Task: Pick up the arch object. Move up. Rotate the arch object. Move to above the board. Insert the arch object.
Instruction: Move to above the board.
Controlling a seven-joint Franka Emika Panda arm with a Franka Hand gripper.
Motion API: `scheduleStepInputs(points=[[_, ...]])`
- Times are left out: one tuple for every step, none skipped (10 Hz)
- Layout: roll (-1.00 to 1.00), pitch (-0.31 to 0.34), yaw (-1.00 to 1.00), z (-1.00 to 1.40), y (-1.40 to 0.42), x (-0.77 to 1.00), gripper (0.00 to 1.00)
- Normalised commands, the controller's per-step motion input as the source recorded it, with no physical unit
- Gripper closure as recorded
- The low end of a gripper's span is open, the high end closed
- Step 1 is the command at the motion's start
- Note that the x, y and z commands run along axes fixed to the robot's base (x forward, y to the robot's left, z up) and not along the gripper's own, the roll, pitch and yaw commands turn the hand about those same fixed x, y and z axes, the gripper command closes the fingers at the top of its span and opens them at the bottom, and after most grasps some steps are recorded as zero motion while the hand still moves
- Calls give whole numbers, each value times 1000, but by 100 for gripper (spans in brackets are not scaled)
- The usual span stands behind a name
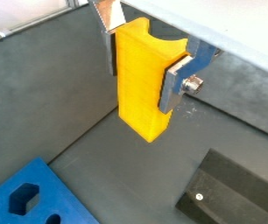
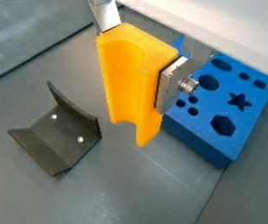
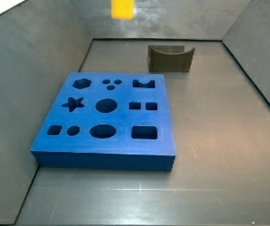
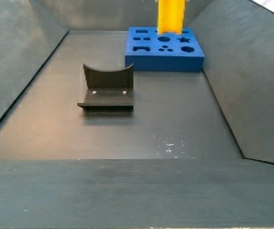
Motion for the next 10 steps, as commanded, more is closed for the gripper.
scheduleStepInputs(points=[[151,76,36,1000,-43,57,100],[149,73,38,921,-37,43,100],[147,72,40,788,-29,29,100],[145,72,40,656,-23,21,100],[141,76,41,482,-20,15,100],[139,77,41,349,-18,14,100],[137,76,41,219,-16,12,100],[-52,51,232,156,-1000,88,100],[-51,50,213,136,-1000,91,100],[-58,67,150,146,-1000,97,100]])
